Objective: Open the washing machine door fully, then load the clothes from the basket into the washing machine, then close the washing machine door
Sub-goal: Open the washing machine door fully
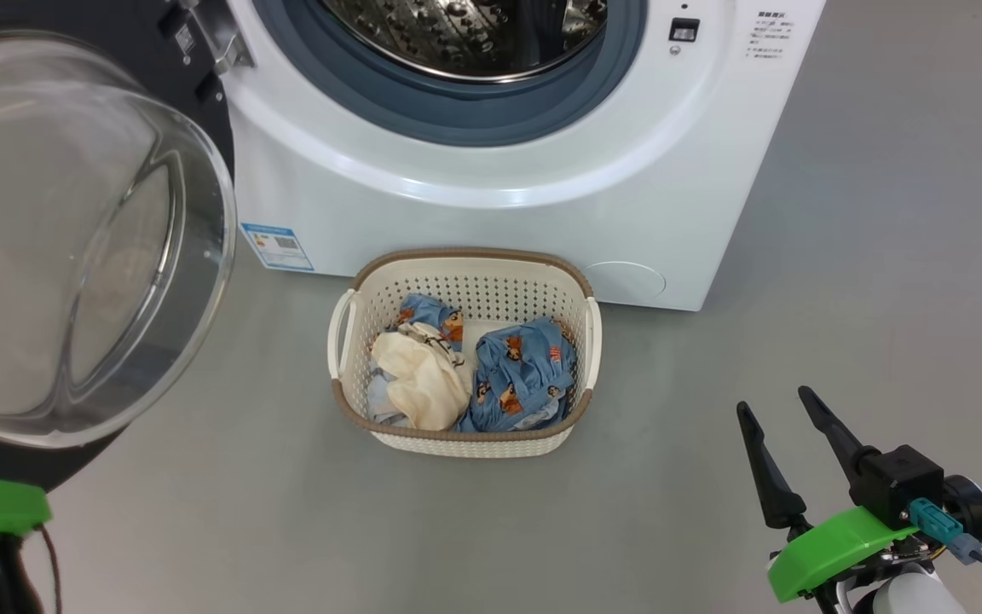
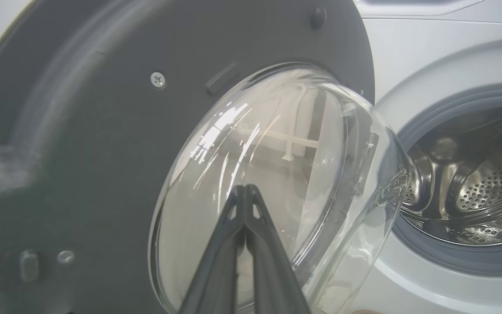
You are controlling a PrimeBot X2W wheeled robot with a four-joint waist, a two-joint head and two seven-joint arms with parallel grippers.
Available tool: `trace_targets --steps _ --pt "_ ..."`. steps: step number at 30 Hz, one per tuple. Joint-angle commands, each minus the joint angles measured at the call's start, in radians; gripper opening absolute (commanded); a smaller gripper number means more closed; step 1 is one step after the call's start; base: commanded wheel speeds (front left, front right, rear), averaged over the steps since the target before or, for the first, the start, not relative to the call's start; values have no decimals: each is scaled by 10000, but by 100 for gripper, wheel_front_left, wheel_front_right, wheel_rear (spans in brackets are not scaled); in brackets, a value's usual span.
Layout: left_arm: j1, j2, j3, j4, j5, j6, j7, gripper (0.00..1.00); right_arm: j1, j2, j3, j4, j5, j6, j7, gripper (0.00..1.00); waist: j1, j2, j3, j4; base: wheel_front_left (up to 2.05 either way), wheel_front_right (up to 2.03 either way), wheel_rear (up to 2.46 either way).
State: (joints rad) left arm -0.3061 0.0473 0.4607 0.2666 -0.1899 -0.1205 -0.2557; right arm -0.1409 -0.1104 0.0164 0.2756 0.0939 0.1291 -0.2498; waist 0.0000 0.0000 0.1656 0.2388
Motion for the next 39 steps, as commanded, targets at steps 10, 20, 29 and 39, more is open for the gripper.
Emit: trace_targets --steps 10,20,29,39 --pt "1105 58 -803 -1066 -155 -83 -61 0 126 71 251 -372 -100 16 -120 100 0 0 -241 -443 0 0 0" --pt "1878 33 -2167 -1320 -556 10 -61 0 264 203 178 -790 -62 16 -120 100 0 0 -519 -1159 0 0 0" --pt "2630 31 -2821 -1494 -438 95 -61 3 493 322 212 -1076 -16 16 -120 100 0 0 -903 -1986 0 0 0" --pt "3695 30 -3006 -1951 -382 406 -61 100 906 386 286 -1449 16 16 -120 100 0 0 -1264 -2776 0 0 0"
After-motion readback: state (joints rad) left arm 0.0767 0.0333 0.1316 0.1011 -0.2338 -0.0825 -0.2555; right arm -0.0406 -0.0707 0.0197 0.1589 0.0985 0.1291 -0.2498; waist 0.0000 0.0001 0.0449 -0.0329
